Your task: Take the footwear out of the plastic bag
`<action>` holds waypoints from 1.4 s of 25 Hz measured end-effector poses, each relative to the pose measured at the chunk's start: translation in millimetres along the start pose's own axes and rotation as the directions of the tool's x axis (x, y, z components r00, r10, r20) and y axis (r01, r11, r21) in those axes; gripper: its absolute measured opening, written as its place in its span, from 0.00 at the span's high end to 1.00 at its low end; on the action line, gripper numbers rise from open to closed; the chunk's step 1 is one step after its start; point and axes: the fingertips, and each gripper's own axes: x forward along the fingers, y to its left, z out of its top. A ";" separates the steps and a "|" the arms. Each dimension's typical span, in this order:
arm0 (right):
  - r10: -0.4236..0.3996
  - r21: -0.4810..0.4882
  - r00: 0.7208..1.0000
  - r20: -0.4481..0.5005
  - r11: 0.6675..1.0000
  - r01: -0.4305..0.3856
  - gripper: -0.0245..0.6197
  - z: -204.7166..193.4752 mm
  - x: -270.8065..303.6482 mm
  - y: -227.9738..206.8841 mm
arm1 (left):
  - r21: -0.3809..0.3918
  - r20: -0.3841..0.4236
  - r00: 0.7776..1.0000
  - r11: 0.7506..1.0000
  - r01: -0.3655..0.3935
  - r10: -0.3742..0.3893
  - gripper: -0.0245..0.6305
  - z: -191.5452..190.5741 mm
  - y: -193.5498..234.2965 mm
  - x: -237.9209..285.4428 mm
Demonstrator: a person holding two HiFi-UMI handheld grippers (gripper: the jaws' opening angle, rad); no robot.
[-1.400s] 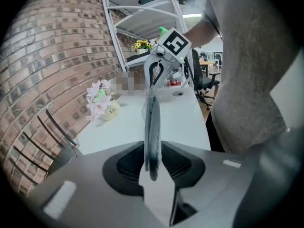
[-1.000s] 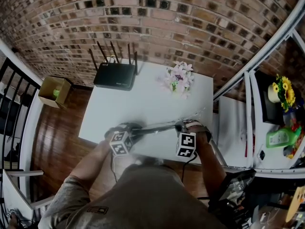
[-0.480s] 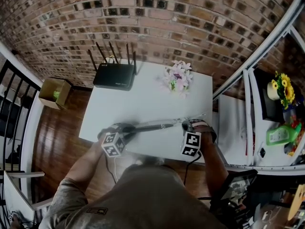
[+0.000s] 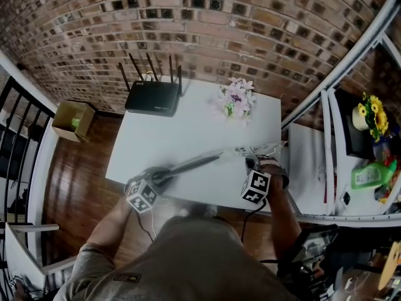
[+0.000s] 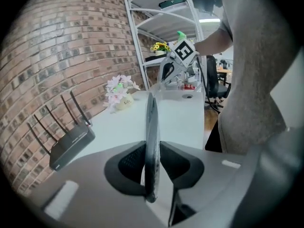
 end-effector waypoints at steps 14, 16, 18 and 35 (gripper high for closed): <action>-0.071 0.095 0.996 0.044 0.993 0.067 0.94 23.0 -9.0 4.1 | -0.184 -0.044 0.940 0.922 -0.340 0.338 0.82 -42.5 24.9 -39.0; -0.076 0.097 0.996 0.051 0.993 0.071 0.94 28.2 -10.0 6.6 | -0.161 -0.058 0.921 0.907 -0.389 0.384 0.82 -45.2 25.8 -43.3; -0.080 0.095 0.995 0.055 0.993 0.074 0.94 32.6 -11.0 8.9 | -0.118 -0.071 0.902 0.895 -0.431 0.425 0.82 -46.7 24.0 -45.9; -0.081 0.054 0.997 0.007 0.995 0.080 0.94 42.5 -9.4 35.9 | 0.180 -0.103 0.881 0.880 -0.440 0.462 0.78 -44.0 -16.6 -26.3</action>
